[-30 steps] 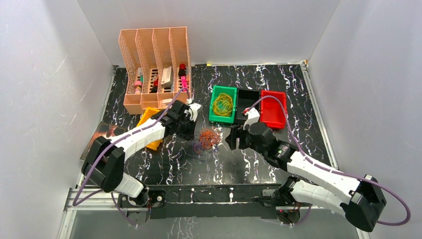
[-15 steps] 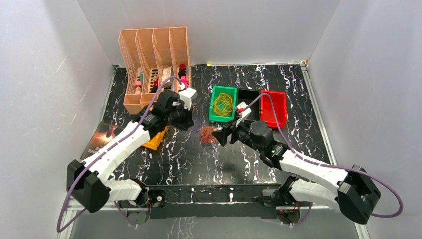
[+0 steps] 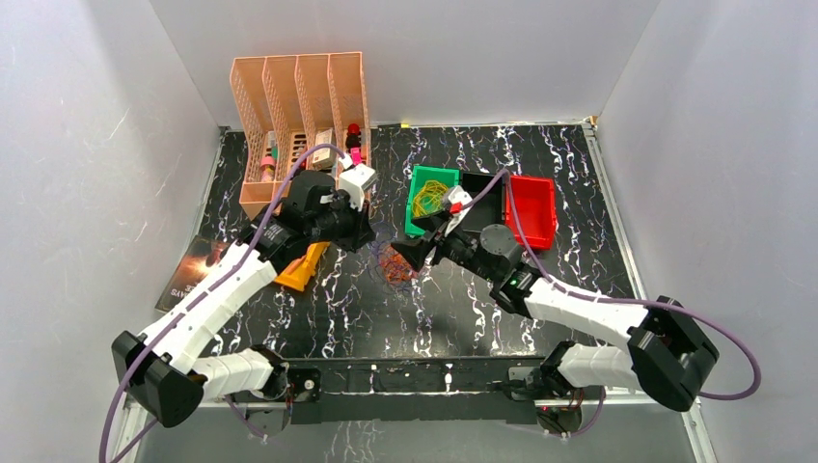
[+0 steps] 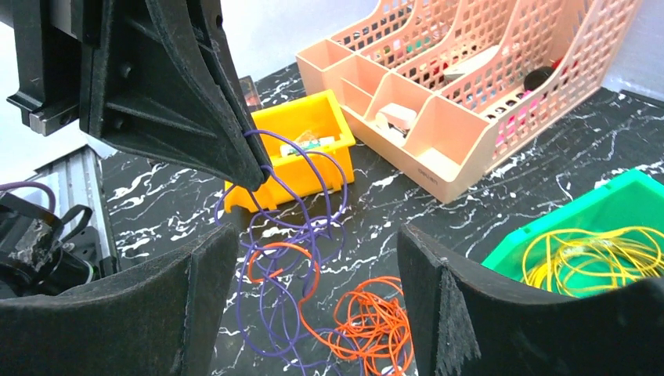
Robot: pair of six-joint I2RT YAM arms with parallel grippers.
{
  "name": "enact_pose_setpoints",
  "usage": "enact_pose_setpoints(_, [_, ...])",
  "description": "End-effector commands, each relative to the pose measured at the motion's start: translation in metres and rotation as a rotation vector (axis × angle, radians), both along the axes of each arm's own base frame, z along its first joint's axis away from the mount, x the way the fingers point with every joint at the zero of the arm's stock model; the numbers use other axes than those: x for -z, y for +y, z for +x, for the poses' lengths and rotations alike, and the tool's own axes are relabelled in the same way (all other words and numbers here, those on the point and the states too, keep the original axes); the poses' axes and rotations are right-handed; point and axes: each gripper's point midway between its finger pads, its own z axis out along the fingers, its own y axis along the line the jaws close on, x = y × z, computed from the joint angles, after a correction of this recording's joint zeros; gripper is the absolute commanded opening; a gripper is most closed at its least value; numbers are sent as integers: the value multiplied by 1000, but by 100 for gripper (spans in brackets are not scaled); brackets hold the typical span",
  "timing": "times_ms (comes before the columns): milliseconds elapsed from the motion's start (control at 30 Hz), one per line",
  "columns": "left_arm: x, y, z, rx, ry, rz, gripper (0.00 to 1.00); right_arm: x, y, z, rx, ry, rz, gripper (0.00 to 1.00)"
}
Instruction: Untangle the cables
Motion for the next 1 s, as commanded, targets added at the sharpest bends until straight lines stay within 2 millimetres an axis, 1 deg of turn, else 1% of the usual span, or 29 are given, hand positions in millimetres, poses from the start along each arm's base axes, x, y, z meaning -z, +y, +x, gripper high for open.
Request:
enact_pose_setpoints(0, [-31,-4,-12,58,-43,-69,0,-50,15,1,-52,-128,120,82])
enact_pose_setpoints(133, [-40,-9,-18,96,-49,-106,0,-43,26,9,-59,-114,108,82])
enact_pose_setpoints(233, [-44,-14,-25,132,-46,-137,0,-32,33,21,-32,-86,93,82])
enact_pose_setpoints(333, [-49,-19,-32,179,-39,-162,0,-15,37,34,15,-42,63,80])
enact_pose_setpoints(400, [-54,-20,-35,195,-42,-177,0,2,39,40,37,10,23,79])
enact_pose_setpoints(467, [-60,-20,-37,197,-51,-189,0,26,41,43,49,80,-39,78])
enact_pose_setpoints(533, [-65,-19,-38,192,-67,-196,0,50,39,41,54,141,-88,77])
enact_pose_setpoints(633, [-74,-14,-35,167,-96,-194,0,76,34,34,55,206,-111,74])
enact_pose_setpoints(800, [-87,3,-20,38,-149,-147,0,107,24,17,34,288,-128,70])
enact_pose_setpoints(833, [-90,5,-18,24,-157,-144,0,116,21,12,34,309,-138,69])
enact_pose_setpoints(967, [-103,6,-16,9,-183,-158,0,137,8,2,48,357,-164,68])
